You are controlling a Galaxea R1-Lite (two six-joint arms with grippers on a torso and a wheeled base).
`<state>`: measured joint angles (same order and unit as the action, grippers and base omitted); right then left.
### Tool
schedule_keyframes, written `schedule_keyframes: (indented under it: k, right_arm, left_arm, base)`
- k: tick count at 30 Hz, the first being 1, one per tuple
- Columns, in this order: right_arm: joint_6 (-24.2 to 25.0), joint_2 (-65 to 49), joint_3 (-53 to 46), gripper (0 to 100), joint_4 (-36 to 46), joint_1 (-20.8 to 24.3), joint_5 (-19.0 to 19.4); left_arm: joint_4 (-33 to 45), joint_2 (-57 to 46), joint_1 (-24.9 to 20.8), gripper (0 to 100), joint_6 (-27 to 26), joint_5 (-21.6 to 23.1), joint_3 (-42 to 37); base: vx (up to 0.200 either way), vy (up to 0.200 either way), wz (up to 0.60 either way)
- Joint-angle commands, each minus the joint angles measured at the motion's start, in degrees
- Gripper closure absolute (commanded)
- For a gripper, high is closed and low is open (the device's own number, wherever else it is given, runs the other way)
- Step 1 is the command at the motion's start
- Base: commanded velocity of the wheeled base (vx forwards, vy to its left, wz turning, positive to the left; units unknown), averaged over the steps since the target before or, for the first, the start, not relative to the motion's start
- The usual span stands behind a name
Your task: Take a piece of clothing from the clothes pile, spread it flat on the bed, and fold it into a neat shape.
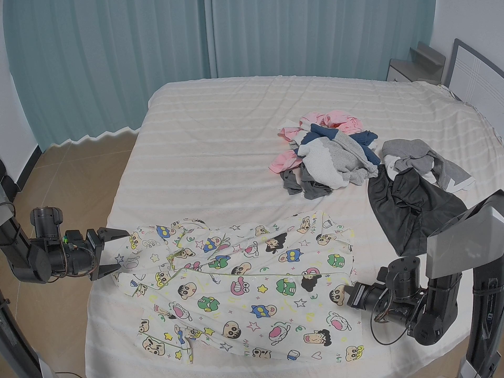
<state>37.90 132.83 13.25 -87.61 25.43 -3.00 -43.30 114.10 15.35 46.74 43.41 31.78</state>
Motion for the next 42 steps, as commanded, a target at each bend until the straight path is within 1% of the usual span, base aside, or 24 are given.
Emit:
schedule_keyframes:
  k: [1,5,9,11,13,14,15,16,18,19,22,25,26,27,28,29,30,31,32,33,35,37,38,42]
  right_arm:
    - [-3.1,-0.3,0.8,100,0.0,-3.3,0.4]
    - [-6.4,1.5,2.3,100,0.0,-5.2,0.4]
    - [-7.5,3.1,3.4,100,0.0,-6.1,0.4]
    - [-7.8,3.8,4.0,100,0.0,-6.1,0.2]
    - [-7.8,4.2,4.2,100,0.0,-6.1,0.1]
    - [-7.8,4.3,4.4,0,-0.1,-6.0,0.1]
    - [-7.8,4.3,4.4,0,-0.1,-6.0,0.1]
    - [-7.7,3.8,4.4,0,-0.1,-6.0,0.0]
    - [-7.6,2.7,4.2,0,-0.1,-6.0,0.0]
    - [-7.5,2.0,4.0,0,-0.1,-6.0,0.0]
    - [-7.3,-1.1,2.0,0,-0.1,-5.7,0.0]
    - [-7.1,-3.9,-0.5,0,-0.1,-5.4,0.0]
    - [-7.0,-4.9,-1.9,0,-0.1,-5.3,-0.1]
    - [-7.0,-5.7,-3.1,0,-0.2,-5.3,-0.2]
    - [-7.0,-5.7,-3.1,0,-0.2,-5.3,-0.2]
    - [-6.9,-7.2,-5.3,0,-0.2,-5.2,-1.3]
    - [-6.8,-7.7,-6.0,0,-0.2,-5.2,-1.7]
    - [-6.4,-8.6,-7.2,0,-0.2,-5.0,-2.7]
    - [-6.0,-9.3,-7.9,0,-0.2,-4.7,-3.5]
    - [-5.4,-10.0,-8.5,0,-0.2,-4.2,-4.1]
    - [-4.4,-11.1,-9.3,0,-0.2,-3.2,-4.8]
    - [-3.4,-11.3,-10.3,0,-0.2,-2.1,-5.0]
    - [-2.0,-11.1,-11.2,0,-0.2,-0.5,-5.1]
    - [0.6,-10.0,-13.0,0,-0.2,1.8,-5.2]
  left_arm:
    - [0.0,0.2,0.0,0,-0.2,0.0,0.0]
    - [0.0,0.2,0.0,0,-0.2,0.0,0.0]
    - [-0.3,0.0,0.0,0,-0.4,-0.1,-0.2]
    - [-1.5,-0.1,0.0,0,-0.8,-0.2,-0.9]
    - [-5.1,-0.1,-0.1,0,-2.2,-0.6,-2.6]
    - [-7.7,-0.2,-0.1,0,-3.2,-0.7,-3.8]
    - [-7.7,-0.2,-0.1,0,-3.2,-0.7,-3.8]
    - [-11.8,-0.9,-0.1,0,-4.5,-1.1,-5.9]
    - [-14.7,-3.3,-0.6,0,-4.4,-2.1,-6.8]
    - [-15.2,-4.6,-1.1,0,-4.1,-2.5,-6.8]
    - [-12.7,-9.7,-4.4,0,-2.6,-4.7,-4.8]
    - [-4.8,-12.7,-7.7,0,-2.5,-9.0,-1.7]
    - [0.0,-14.6,-8.3,0,-2.6,-10.8,-0.7]
    - [3.8,-16.3,-8.4,0,-2.8,-11.4,-0.7]
    - [3.8,-16.3,-8.4,0,-2.8,-11.4,-0.7]
    - [10.9,-19.4,-8.3,0,-4.0,-11.5,-1.9]
    - [12.8,-20.1,-8.3,0,-4.9,-11.5,-2.9]
    - [15.9,-21.0,-8.1,0,-7.6,-11.9,-5.4]
    - [16.8,-21.6,-7.8,0,-10.0,-12.4,-7.7]
    - [16.5,-22.1,-7.3,0,-12.4,-13.1,-10.5]
    - [15.0,-23.1,-7.1,0,-13.8,-13.6,-14.4]
    - [13.3,-23.9,-7.3,0,-13.7,-13.6,-16.8]
    - [11.7,-24.4,-7.8,0,-13.7,-13.6,-19.0]
    - [11.2,-23.8,-8.0,0,-13.6,-13.6,-21.8]
  base:
    - [0.0,0.0,0.0]
    - [0.0,0.0,0.0]
    - [0.0,0.0,0.0]
    - [0.0,0.0,0.0]
    - [0.0,0.0,0.0]
    - [0.0,0.0,0.0]
    - [0.0,0.0,0.0]
    - [0.0,0.0,0.0]
    - [0.0,0.0,0.0]
    - [0.0,0.0,0.0]
    - [0.0,0.0,0.0]
    - [0.0,0.0,0.0]
    - [0.0,0.0,0.0]
    - [0.0,0.0,0.0]
    - [0.0,0.0,0.0]
    - [0.0,0.0,0.0]
    - [0.0,0.0,0.0]
    - [0.0,0.0,0.0]
    - [0.0,0.0,0.0]
    - [0.0,0.0,0.0]
    - [0.0,0.0,0.0]
    - [0.0,0.0,0.0]
    - [0.0,0.0,0.0]
    - [-0.15,0.0,0.0]
